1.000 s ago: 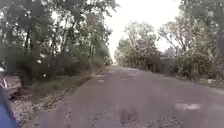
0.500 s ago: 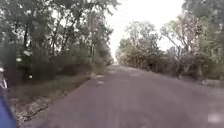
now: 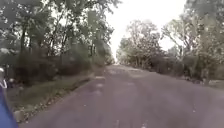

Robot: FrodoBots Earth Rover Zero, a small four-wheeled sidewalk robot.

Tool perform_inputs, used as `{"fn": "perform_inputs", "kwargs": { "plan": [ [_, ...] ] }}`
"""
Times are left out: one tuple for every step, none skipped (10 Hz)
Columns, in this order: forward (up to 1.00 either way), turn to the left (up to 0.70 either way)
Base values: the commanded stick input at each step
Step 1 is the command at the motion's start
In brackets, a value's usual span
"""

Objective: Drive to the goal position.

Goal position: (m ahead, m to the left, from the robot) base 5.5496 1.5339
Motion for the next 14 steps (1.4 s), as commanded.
{"fn": "perform_inputs", "kwargs": {
  "plan": [
    [0.7, -0.03],
    [0.7, -0.03],
    [0.7, -0.03],
    [0.7, -0.03],
    [0.7, -0.03],
    [0.7, -0.03],
    [0.7, -0.03],
    [0.7, -0.03],
    [0.7, -0.03],
    [0.7, -0.03],
    [0.7, -0.03],
    [0.7, -0.03],
    [0.7, -0.03],
    [0.7, -0.03]
  ]
}}
